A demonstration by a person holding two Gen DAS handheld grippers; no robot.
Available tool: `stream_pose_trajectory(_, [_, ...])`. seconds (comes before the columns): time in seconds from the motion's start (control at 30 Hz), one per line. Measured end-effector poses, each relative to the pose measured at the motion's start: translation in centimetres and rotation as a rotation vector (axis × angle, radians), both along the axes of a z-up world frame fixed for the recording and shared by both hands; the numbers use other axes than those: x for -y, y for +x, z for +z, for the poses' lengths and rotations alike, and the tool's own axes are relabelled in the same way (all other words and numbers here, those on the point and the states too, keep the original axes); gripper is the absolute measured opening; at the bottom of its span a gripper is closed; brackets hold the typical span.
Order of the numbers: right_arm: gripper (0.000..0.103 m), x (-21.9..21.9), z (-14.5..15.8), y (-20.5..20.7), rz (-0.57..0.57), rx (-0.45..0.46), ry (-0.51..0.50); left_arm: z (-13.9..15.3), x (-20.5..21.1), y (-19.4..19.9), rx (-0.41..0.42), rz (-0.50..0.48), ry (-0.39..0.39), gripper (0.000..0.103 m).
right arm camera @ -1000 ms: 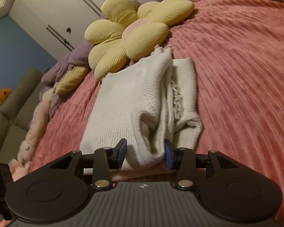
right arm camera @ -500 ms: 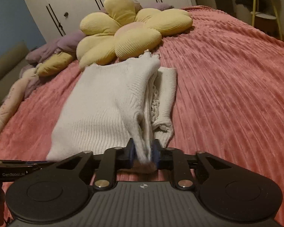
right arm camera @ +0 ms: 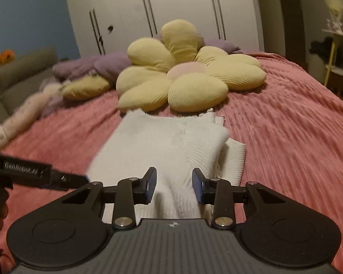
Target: Fold small clothes
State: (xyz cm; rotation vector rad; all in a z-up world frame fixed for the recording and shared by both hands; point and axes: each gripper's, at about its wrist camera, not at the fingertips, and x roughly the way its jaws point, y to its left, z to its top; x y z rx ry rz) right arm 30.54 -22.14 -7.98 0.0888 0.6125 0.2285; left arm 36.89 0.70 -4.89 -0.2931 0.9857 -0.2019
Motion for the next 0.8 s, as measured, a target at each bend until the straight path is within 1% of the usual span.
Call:
stream_pose_trajectory(0.03, [0.024,0.0,-0.7,0.4,-0.020,-0.022,-0.047,-0.7,0.1,0.3,-0.018,-0.014,-0.001,0.081])
stream_pose_trajectory(0.07, [0.023,0.3,-1.3,0.7,-0.049,-0.029,-0.081,-1.2,0.1,0.5,-0.028,-0.018,-0.012,0.083])
stream_pose_trajectory(0.1, [0.027,1.1,-2.0,1.0,-0.079,-0.048,-0.080,-1.5,-0.2,0.5,-0.027,-0.016,-0.031,0.084])
stream_pose_trajectory(0.13, [0.035,2.2,-2.5,1.2,-0.089,-0.070,-0.013,-1.6,-0.5,0.5,-0.022,-0.020,-0.047,0.084])
stream_pose_trajectory(0.17, [0.036,3.2,-2.7,1.3,-0.095,-0.084,0.056,-1.5,-0.9,0.5,-0.017,-0.024,-0.070,0.084])
stream_pose_trajectory(0.2, [0.036,3.9,-2.6,1.4,-0.098,-0.100,0.101,-1.5,-1.3,0.5,-0.015,-0.021,-0.096,0.084])
stream_pose_trajectory(0.23, [0.039,4.4,-2.4,1.5,-0.100,-0.111,0.133,-1.5,-1.7,0.7,-0.016,-0.017,-0.124,0.085])
stream_pose_trajectory(0.3, [0.054,5.4,-2.5,2.0,-0.118,-0.137,0.186,-1.8,-2.3,1.3,-0.026,-0.018,-0.167,0.085])
stream_pose_trajectory(0.33, [0.065,6.0,-2.8,2.4,-0.134,-0.157,0.206,-2.0,-2.5,1.6,-0.027,-0.017,-0.185,0.086])
stream_pose_trajectory(0.43, [0.067,7.2,-3.7,3.4,-0.113,-0.200,0.325,-2.3,-2.7,2.5,-0.030,-0.005,-0.256,0.087])
stream_pose_trajectory(0.47, [0.063,7.5,-3.8,3.6,-0.099,-0.204,0.357,-2.5,-2.9,2.8,-0.038,0.013,-0.285,0.087])
stream_pose_trajectory(0.5, [0.057,7.6,-3.9,4.0,-0.083,-0.213,0.390,-2.7,-3.1,3.2,-0.046,0.035,-0.332,0.087])
stream_pose_trajectory(0.53, [0.046,7.9,-4.1,4.3,-0.068,-0.233,0.434,-2.9,-3.2,3.4,-0.051,0.050,-0.376,0.086])
stream_pose_trajectory(0.57, [0.044,8.2,-4.3,4.5,-0.064,-0.243,0.468,-3.0,-3.3,3.7,-0.053,0.055,-0.400,0.083])
stream_pose_trajectory(0.6, [0.044,8.2,-4.4,4.7,-0.064,-0.249,0.475,-3.2,-3.1,4.0,-0.057,0.057,-0.404,0.078])
stream_pose_trajectory(0.63, [0.044,8.2,-4.5,4.9,-0.061,-0.255,0.479,-3.3,-2.8,4.3,-0.062,0.055,-0.386,0.075])
stream_pose_trajectory(0.67, [0.047,8.2,-4.6,5.1,-0.058,-0.261,0.485,-3.5,-2.5,4.6,-0.063,0.050,-0.367,0.074])
stream_pose_trajectory(0.73, [0.052,8.3,-5.0,5.4,-0.066,-0.274,0.518,-4.0,-2.2,5.3,-0.076,0.050,-0.367,0.074])
stream_pose_trajectory(0.77, [0.053,8.2,-5.1,5.6,-0.072,-0.278,0.531,-4.0,-2.1,5.6,-0.080,0.056,-0.370,0.073])
stream_pose_trajectory(0.8, [0.053,8.2,-5.1,5.8,-0.074,-0.277,0.533,-3.9,-2.1,5.7,-0.082,0.060,-0.364,0.065])
